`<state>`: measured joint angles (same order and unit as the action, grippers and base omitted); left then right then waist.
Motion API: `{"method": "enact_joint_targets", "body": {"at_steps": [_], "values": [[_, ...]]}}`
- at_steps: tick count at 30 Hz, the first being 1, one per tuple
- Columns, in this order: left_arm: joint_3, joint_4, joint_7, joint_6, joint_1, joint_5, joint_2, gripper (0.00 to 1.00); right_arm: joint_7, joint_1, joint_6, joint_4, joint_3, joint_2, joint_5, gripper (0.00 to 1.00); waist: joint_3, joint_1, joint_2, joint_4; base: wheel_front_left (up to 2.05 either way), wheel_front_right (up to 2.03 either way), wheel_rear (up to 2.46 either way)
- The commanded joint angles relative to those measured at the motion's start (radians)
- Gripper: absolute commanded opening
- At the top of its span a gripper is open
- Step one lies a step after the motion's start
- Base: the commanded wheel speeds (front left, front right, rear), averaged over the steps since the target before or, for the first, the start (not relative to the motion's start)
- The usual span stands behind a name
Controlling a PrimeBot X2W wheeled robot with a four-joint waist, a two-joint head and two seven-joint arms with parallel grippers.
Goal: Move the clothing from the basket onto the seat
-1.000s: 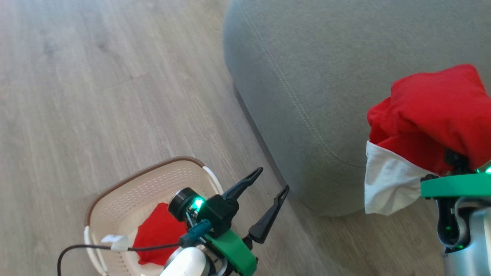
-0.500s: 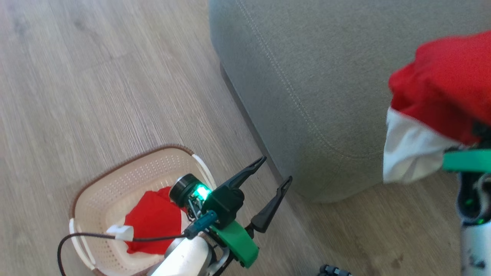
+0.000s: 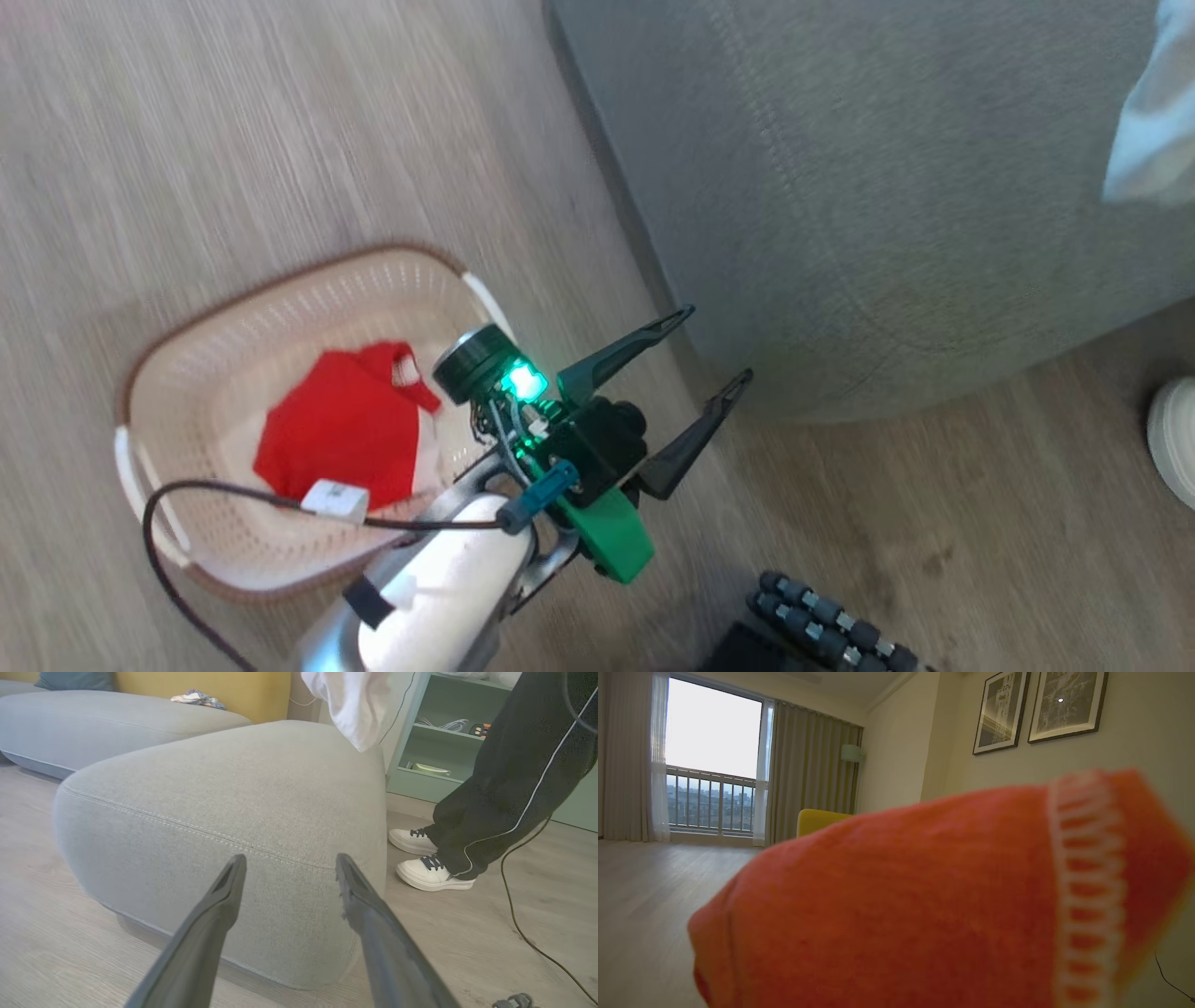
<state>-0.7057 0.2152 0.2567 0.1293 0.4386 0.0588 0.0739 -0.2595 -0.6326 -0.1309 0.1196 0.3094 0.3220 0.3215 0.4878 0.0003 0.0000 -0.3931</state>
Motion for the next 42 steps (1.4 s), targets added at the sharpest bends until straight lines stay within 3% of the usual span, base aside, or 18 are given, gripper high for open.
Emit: {"method": "enact_joint_targets", "body": {"at_steps": [1, 17, 29, 42], "values": [[0.000, -0.027, 0.005, 0.001, 0.037, -0.006, 0.009, 1.00, -0.002, -0.049, 0.000, -0.013, -0.013, 0.052, 0.003, 0.00, 0.098, -0.0003, 0.0000, 0.026, 0.00, 0.00, 0.00], [-0.048, -0.033, 0.005, 0.001, 0.136, -0.017, 0.036, 1.00, -0.002, -0.337, 0.000, 0.225, 0.084, 0.231, -0.030, 0.00, 0.267, -0.0003, 0.0000, 0.102, 0.00, 0.00, 0.00], [-0.026, -0.068, 0.005, -0.009, 0.168, -0.040, 0.042, 1.00, -0.002, -0.482, 0.000, 0.606, 0.038, 0.234, -0.093, 0.00, 0.320, -0.0003, 0.0000, 0.145, 0.00, 0.00, 0.00], [-0.030, -0.068, 0.005, -0.016, 0.165, -0.038, 0.025, 1.00, -0.002, -0.520, 0.000, 0.893, -0.095, 0.219, -0.087, 0.00, 0.336, -0.0003, 0.0000, 0.179, 0.00, 0.00, 0.00]]}}
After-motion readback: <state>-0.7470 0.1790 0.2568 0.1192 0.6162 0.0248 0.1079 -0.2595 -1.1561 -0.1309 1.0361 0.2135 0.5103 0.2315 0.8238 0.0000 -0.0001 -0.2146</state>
